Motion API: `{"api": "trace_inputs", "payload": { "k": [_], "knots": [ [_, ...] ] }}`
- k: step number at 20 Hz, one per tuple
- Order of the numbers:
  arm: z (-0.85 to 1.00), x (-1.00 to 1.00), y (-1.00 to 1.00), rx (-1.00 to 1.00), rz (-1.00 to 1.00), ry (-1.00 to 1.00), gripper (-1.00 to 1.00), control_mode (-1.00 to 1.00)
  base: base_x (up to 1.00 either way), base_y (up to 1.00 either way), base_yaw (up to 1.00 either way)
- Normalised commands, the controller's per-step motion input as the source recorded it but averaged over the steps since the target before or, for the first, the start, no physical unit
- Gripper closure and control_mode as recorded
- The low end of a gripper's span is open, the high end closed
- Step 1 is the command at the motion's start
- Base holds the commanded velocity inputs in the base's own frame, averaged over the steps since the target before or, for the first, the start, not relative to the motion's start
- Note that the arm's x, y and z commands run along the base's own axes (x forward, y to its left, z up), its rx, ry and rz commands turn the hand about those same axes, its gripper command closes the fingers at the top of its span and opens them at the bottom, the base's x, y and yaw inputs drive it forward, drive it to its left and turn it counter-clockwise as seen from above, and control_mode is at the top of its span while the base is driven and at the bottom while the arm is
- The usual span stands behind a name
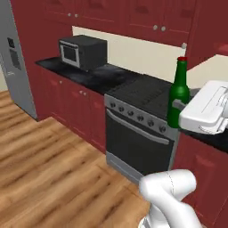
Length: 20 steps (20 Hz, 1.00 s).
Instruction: Open the cabinet directly in front. Then move the beer and the mug to the dining counter with the jar on it.
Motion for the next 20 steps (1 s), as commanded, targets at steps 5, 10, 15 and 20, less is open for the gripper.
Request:
{"api": "trace_inputs", "payload": {
  "k": [5,10,15,20],
  "knots": [
    [0.0,0.0,0.0,0.0,0.0,0.0,1.0,1.0,0.13,-0.02,0.88],
    [0.0,0.0,0.0,0.0,0.0,0.0,1.0,1.0,0.25,-0.06,0.85],
    [0.0,0.0,0.0,0.0,0.0,0.0,1.0,1.0,0.34,-0.05,0.84],
    [0.0,0.0,0.0,0.0,0.0,0.0,1.0,1.0,0.39,-0.02,0.84]
  ]
}}
